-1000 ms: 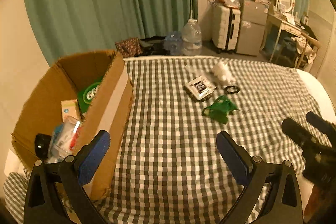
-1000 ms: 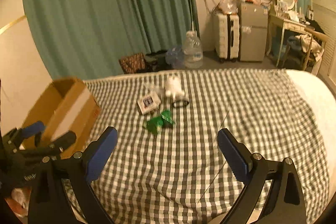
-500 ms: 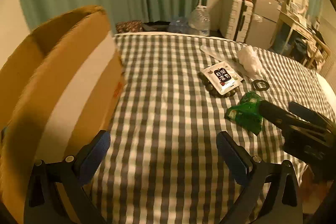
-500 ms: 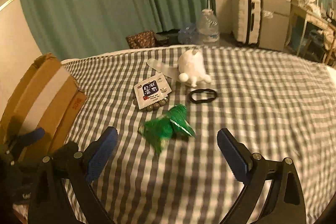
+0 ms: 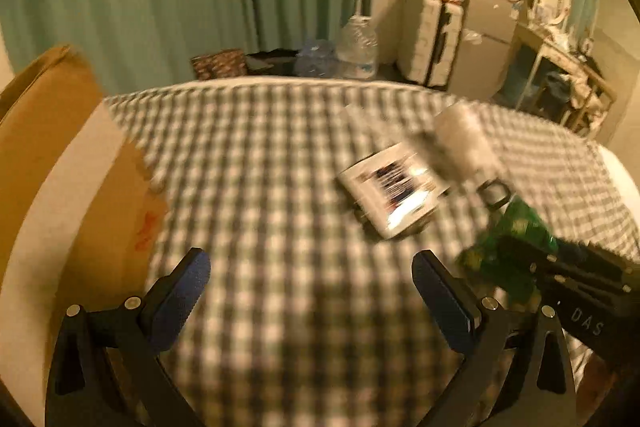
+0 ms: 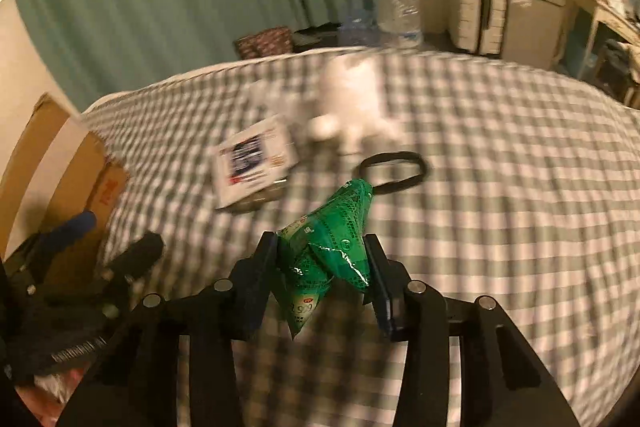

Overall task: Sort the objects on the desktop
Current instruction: 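Grasp the green snack bag with the right tool while the left tool grasps the white sachet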

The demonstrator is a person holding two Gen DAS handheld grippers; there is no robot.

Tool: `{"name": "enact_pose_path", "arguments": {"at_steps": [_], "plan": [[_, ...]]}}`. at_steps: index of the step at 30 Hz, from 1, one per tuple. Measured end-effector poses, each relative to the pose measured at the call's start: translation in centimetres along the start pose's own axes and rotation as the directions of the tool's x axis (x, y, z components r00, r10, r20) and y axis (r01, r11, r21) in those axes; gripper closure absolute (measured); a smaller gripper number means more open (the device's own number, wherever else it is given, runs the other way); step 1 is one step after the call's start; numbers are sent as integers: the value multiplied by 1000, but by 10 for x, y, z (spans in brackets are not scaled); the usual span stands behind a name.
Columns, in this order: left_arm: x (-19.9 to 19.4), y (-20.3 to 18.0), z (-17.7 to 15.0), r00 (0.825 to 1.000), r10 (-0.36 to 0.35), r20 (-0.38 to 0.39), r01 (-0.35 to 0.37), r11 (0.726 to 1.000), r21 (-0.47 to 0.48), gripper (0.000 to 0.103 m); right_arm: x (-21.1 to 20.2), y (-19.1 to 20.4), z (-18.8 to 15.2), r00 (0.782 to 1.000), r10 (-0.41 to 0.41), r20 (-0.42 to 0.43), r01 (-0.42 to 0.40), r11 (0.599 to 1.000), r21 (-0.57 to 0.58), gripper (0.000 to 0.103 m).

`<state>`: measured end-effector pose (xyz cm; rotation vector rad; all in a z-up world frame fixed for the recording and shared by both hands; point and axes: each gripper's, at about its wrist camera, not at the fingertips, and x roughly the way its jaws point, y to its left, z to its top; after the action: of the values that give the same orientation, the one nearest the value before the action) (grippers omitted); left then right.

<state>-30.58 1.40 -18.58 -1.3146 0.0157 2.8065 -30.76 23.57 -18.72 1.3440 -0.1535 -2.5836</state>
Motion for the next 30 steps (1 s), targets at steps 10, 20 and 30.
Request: {"name": "enact_pose_path", "arguments": {"at_steps": [10, 20, 30], "plan": [[49, -50, 41, 997, -67, -27, 67, 998, -3, 0, -12, -44, -2, 1000, -14, 6, 13, 988, 157, 60], [68, -38, 43, 990, -115, -80, 114, 993, -20, 49, -10, -42, 2, 1000, -4, 0, 4, 990, 141, 60], [30, -27, 34, 992, -99, -75, 102, 994, 34, 99, -17, -45, 1, 1000, 13, 13, -15, 987, 162, 60]]}}
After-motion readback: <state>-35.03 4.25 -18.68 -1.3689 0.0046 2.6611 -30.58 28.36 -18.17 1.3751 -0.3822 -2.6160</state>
